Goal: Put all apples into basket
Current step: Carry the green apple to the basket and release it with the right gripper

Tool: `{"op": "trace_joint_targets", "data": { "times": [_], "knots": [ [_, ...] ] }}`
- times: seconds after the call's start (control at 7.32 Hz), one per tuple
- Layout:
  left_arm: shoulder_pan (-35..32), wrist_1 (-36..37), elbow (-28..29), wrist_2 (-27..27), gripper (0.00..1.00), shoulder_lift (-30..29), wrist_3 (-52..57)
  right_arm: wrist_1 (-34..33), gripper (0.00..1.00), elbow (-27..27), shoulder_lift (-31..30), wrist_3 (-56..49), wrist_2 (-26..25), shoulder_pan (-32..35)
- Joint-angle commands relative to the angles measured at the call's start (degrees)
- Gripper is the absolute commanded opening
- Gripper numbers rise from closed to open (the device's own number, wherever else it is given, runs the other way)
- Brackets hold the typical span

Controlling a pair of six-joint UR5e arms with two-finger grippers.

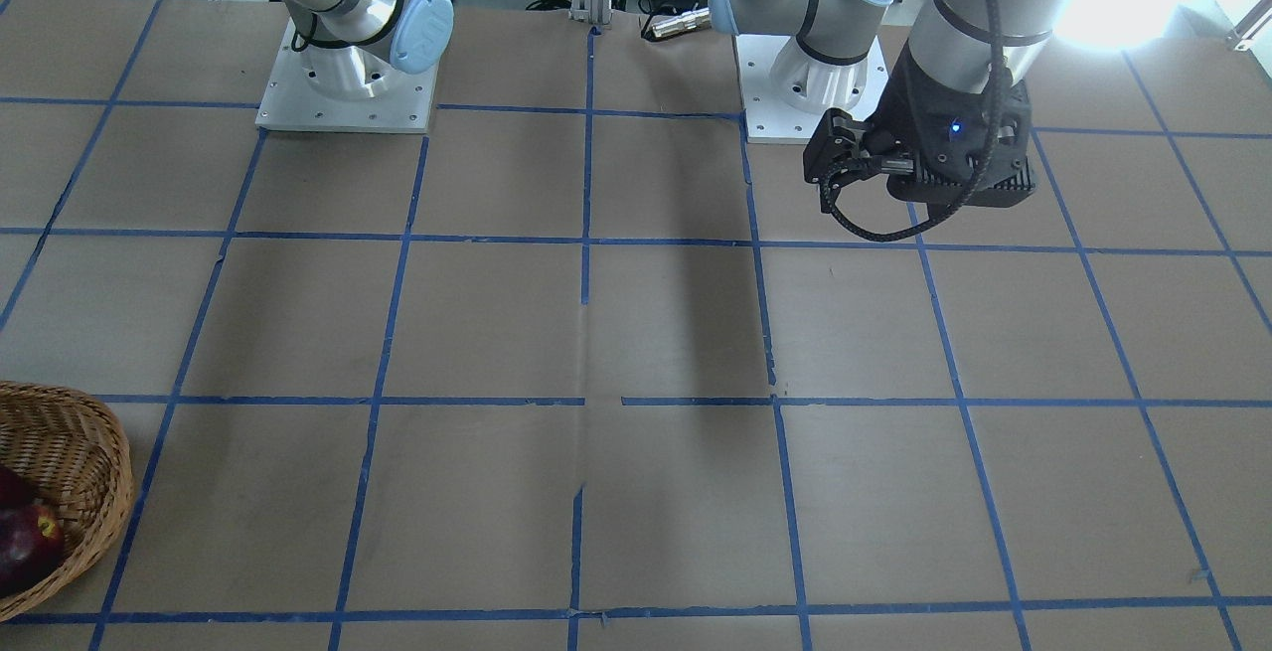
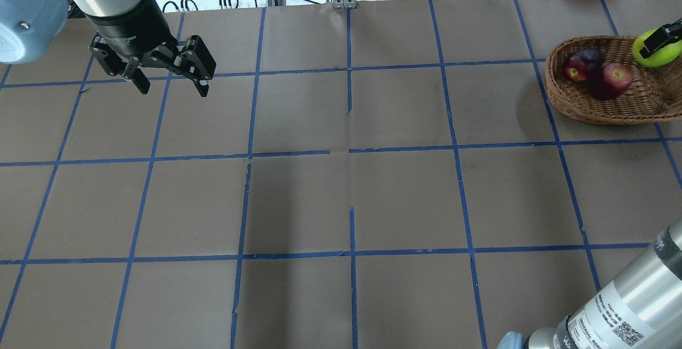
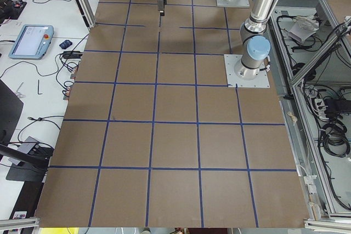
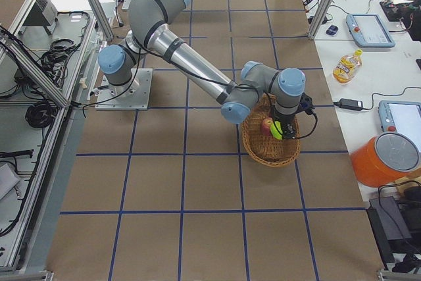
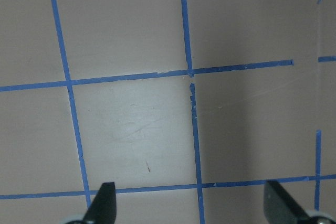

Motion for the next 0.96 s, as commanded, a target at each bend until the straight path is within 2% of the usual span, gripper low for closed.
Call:
{"op": "trace_joint_targets", "data": {
  "times": [0.0,0.14,0.41,0.55,0.68,0.82],
  "knots": [
    [-0.23,0.01,0.22,-0.34,1.0,-0.26,-0.22,4.02,1.0,-0.67,0.03,-0.9,2.6,-0.34],
    [-0.23,0.09,0.39,-0.25,1.0,-0.87,-0.22,4.74,1.0,-0.41,-1.37,-0.9,2.16,0.01],
    [-0.23,0.1,0.22,-0.43,1.0,-0.79,-0.31,13.93,1.0,-0.41,-7.15,0.06,1.72,2.28],
    [-0.23,0.1,0.57,-0.34,1.0,-0.96,-0.22,18.93,1.0,-0.41,-10.57,0.15,1.37,6.21],
    [-0.31,0.1,0.48,-0.43,1.0,-1.05,-0.22,24.29,1.0,-0.24,-15.39,3.29,1.11,10.34],
    [-0.23,0.1,0.39,-0.43,1.0,-0.96,-0.22,28.26,1.0,-0.24,-19.01,16.28,1.02,14.47]
  ]
}}
